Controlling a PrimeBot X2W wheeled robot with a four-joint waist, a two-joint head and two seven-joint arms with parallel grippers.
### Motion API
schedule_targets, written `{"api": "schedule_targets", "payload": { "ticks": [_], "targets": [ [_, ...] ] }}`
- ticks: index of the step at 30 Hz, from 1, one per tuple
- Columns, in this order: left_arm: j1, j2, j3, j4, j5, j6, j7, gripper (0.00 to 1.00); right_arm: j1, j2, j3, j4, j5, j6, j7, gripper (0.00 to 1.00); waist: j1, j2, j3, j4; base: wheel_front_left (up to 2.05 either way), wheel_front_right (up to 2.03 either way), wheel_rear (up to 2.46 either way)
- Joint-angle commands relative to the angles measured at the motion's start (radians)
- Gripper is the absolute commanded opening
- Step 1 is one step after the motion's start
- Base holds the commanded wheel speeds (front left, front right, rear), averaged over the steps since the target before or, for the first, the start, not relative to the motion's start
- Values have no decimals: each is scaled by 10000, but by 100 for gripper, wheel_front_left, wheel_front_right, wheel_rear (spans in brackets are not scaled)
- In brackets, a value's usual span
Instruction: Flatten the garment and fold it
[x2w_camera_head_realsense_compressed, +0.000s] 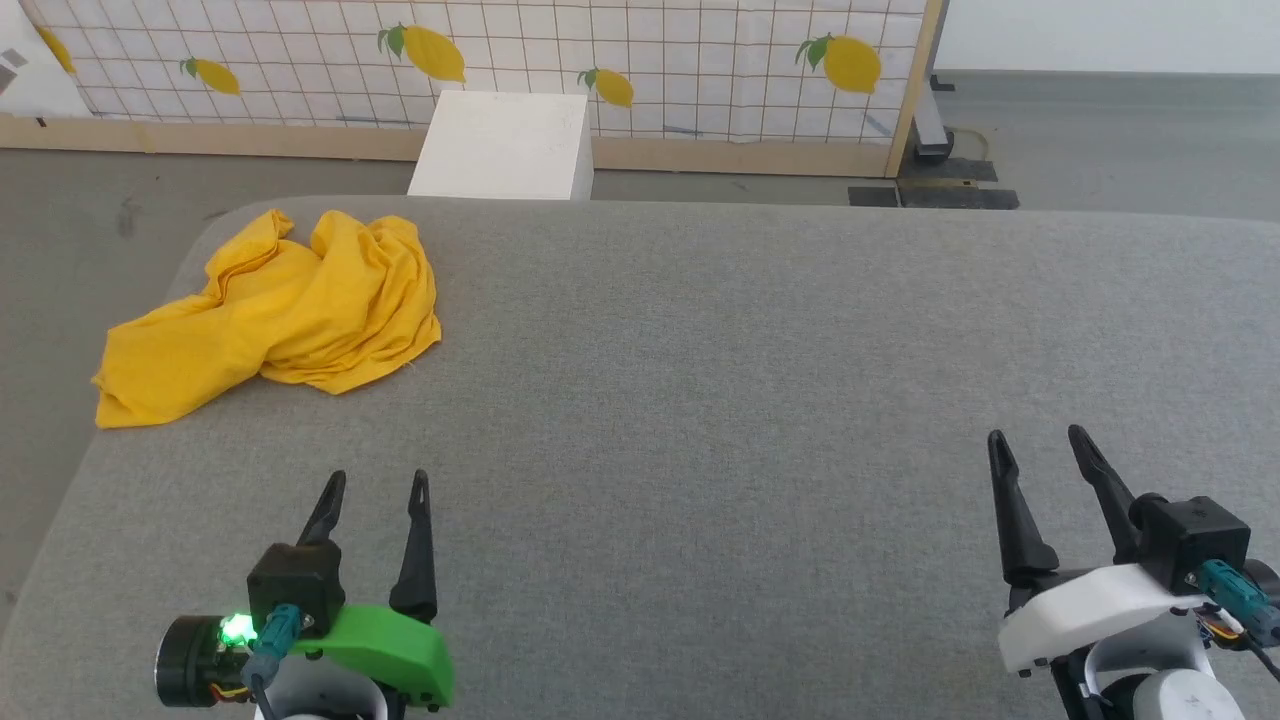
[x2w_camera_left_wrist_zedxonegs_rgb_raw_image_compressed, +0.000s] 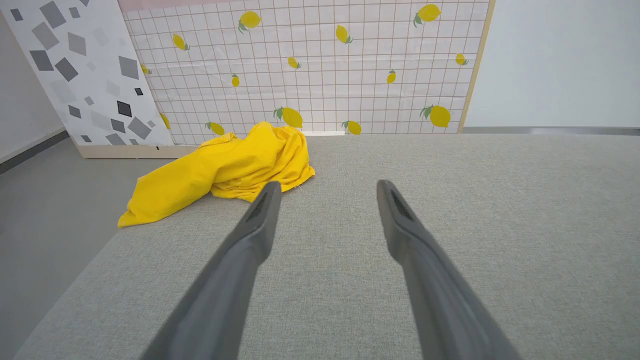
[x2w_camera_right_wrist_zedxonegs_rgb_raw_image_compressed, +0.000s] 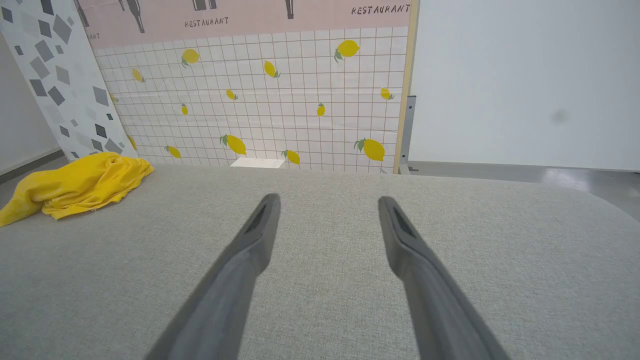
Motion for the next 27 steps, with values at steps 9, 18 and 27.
{"api": "schedule_targets", "payload": {
  "ticks": [9, 18, 27],
  "targets": [
    [197, -3, 65, 71, -122, -20, -258, 100, -45, 4, -28, 269, 215, -7, -277, 100, 0, 0, -59, 140, 0, 0, 0],
    [327, -11, 110, 104, -202, 33, -444, 100, -11, 5, 22, 458, 256, -9, -462, 100, 0, 0, -209, 453, 0, 0, 0],
    [478, -14, 167, 127, -262, 15, -631, 100, 14, 5, 121, 731, 444, -10, -648, 100, 0, 0, -301, 864, 0, 0, 0]
  ]
}}
